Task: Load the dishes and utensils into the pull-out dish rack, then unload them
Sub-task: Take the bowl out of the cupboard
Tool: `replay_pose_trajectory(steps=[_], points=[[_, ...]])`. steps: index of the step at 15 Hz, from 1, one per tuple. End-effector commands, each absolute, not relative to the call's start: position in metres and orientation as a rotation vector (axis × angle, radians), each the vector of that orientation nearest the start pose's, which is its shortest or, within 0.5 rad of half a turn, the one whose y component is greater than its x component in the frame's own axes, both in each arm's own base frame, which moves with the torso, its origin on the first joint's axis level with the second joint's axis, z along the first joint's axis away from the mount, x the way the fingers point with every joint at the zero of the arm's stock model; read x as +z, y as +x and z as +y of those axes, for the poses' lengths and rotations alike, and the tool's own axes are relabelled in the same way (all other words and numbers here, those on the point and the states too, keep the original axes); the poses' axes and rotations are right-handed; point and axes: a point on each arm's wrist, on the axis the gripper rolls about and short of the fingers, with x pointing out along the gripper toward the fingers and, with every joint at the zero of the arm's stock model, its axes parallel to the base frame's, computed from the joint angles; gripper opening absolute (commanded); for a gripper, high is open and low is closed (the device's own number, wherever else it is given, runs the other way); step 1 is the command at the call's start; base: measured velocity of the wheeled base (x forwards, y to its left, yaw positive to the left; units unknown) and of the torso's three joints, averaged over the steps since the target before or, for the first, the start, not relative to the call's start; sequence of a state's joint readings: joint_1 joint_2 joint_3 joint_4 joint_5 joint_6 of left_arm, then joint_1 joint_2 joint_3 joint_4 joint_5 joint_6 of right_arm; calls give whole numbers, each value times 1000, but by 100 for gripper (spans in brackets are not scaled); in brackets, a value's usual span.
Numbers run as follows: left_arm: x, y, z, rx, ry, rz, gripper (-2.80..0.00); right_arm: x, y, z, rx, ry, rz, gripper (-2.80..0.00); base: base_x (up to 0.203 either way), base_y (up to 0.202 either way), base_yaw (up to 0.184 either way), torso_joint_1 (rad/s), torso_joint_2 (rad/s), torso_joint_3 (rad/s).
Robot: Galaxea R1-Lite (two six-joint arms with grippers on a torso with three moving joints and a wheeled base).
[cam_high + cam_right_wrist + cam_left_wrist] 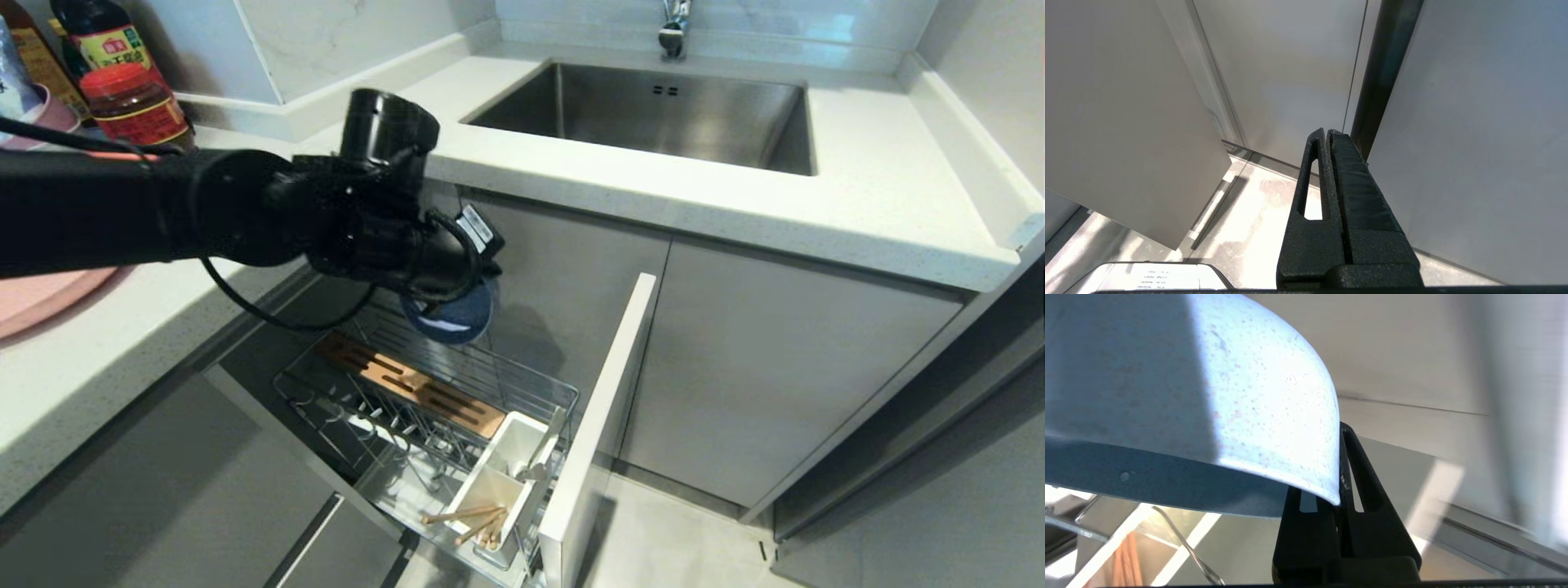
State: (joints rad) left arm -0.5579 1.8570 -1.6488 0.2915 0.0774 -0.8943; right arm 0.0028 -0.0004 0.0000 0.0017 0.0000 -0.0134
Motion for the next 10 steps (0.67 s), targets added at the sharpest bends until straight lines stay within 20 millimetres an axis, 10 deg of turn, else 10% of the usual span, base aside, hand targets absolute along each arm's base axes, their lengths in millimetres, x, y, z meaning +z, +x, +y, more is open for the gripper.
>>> replay_pose_trajectory(steps=[1, 6, 10], points=[[329, 261, -164, -299, -756, 519, -280, 75, -23, 0, 3, -14, 2, -280, 0, 0, 0, 0, 0, 0], [407, 156, -90, -428, -741, 197, -280, 75, -23, 0, 2, -14, 2, -280, 0, 0, 0, 0, 0, 0], [431, 116, -31, -306, -640, -36, -280, 75, -23, 0, 3, -14, 2, -280, 0, 0, 0, 0, 0, 0]])
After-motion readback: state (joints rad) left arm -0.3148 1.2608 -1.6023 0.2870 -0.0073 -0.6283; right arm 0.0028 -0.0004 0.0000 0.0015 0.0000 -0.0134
